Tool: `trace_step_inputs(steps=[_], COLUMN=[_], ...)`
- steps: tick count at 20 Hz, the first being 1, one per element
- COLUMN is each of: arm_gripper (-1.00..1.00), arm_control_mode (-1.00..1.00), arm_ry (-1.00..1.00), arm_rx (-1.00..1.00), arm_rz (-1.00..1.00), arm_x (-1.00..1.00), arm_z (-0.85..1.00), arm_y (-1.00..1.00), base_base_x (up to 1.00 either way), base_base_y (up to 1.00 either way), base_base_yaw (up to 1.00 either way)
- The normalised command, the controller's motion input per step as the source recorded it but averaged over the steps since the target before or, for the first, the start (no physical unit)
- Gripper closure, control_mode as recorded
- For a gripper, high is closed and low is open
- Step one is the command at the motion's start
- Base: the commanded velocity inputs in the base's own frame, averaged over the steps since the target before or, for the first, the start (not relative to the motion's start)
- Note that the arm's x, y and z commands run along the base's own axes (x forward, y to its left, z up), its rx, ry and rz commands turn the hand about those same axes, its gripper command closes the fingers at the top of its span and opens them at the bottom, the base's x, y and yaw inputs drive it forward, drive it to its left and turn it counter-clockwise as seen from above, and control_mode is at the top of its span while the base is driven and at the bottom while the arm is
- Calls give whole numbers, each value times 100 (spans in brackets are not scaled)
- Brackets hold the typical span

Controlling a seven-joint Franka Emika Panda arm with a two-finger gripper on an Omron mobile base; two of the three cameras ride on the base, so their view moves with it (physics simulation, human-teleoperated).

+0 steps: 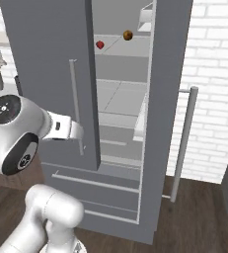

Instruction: Take the strawberry from the fridge and place it on top of the pancake, located on the dining counter.

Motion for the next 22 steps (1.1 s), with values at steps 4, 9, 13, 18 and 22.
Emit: trace_step_inputs(steps=[4,9,13,18,22], arm_gripper=[-100,-100,-100,-100,-100], arm_control_mode=[-100,-100,-100,-100,-100], arm_ry=[0,5,6,0,-1], arm_rx=[-7,-4,0,0,0], arm_rz=[-1,-4,-1,-7,-14], arm_x=[71,95,67,62,57], arm_z=[-7,-2,0,0,0], arm_y=[69,44,4,0,2], base_base_x=[0,0,0,0,0], base_base_y=[0,0,0,0,0], base_base_yaw=[0,0,0,0,0])
